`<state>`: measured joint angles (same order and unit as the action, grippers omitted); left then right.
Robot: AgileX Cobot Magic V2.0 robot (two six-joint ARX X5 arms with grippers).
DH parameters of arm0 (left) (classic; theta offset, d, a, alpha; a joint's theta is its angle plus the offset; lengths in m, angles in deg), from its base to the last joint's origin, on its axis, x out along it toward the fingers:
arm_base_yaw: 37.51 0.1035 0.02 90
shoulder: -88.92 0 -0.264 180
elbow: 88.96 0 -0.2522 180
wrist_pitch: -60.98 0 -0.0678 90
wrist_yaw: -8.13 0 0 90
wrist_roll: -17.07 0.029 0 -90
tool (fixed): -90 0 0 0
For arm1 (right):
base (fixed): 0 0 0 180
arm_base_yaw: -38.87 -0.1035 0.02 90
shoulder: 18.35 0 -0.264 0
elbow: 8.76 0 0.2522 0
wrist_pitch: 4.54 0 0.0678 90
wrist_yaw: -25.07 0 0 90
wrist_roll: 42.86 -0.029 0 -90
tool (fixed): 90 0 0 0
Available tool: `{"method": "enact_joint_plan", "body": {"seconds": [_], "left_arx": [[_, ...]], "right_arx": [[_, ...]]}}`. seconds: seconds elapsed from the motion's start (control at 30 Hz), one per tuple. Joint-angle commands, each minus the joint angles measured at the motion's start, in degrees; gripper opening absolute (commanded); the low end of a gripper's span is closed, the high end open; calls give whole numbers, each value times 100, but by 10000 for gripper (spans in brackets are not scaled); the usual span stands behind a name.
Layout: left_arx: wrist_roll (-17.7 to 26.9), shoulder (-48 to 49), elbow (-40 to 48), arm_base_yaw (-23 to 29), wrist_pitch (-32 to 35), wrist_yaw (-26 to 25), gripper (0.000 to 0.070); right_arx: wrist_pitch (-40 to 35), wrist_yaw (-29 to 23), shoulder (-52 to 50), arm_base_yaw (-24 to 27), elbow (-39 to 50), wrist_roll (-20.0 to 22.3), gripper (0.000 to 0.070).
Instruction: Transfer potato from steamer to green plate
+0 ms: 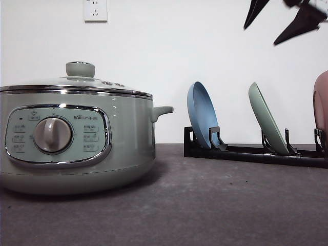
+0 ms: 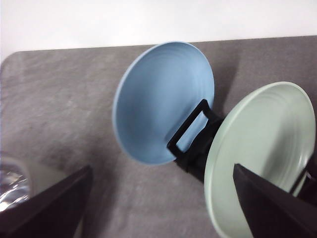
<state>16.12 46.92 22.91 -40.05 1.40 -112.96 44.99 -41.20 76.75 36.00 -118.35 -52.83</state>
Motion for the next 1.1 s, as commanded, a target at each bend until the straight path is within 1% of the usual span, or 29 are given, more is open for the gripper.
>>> {"method": "enact_joint_plan", "body": {"seconds": [0.0, 0.1, 0.2, 0.27, 0.33, 0.4, 0.47, 0.53, 0.6, 0.73, 0.8, 0.93, 1.0, 1.07], "left_arx": [[48, -31, -131, -11, 37, -35, 620], [48, -31, -131, -11, 37, -35, 620], [48, -31, -131, -11, 37, -35, 620], [47, -31, -131, -11, 38, -35, 620], [47, -31, -131, -11, 39, -35, 620], [46, -31, -131, -9, 39, -35, 620], [48, -31, -131, -11, 39, -35, 620], [48, -31, -131, -11, 39, -35, 620], [48, -31, -131, -11, 37, -33, 620], [48, -31, -131, -9, 39, -35, 620], [48, -31, -131, -11, 39, -35, 620], [48, -31, -131, -11, 39, -35, 620], [48, -31, -131, -11, 39, -33, 620], [46, -31, -131, -11, 37, -35, 620]], "right_arx": [[-120, -57, 273, -7, -173, -68, 546], [-328, -170, 577, -7, -179, -144, 546], [-437, -181, 825, -4, -179, -159, 546], [-472, -276, 969, -7, -179, -160, 543], [-506, -317, 1101, -15, -179, -161, 536], [-537, -319, 1218, -36, -179, -162, 514], [-556, -324, 1305, -38, -179, -161, 451], [-573, -320, 1375, -39, -179, -161, 365], [-566, -323, 1411, -39, -179, -162, 295], [-572, -324, 1441, -37, -179, -162, 212], [-575, -322, 1441, -37, -179, -162, 146], [-567, -298, 1441, -37, -179, -162, 51], [-572, -293, 1441, -37, -179, -162, 18], [-575, -266, 1438, -37, -179, -162, 9]]}}
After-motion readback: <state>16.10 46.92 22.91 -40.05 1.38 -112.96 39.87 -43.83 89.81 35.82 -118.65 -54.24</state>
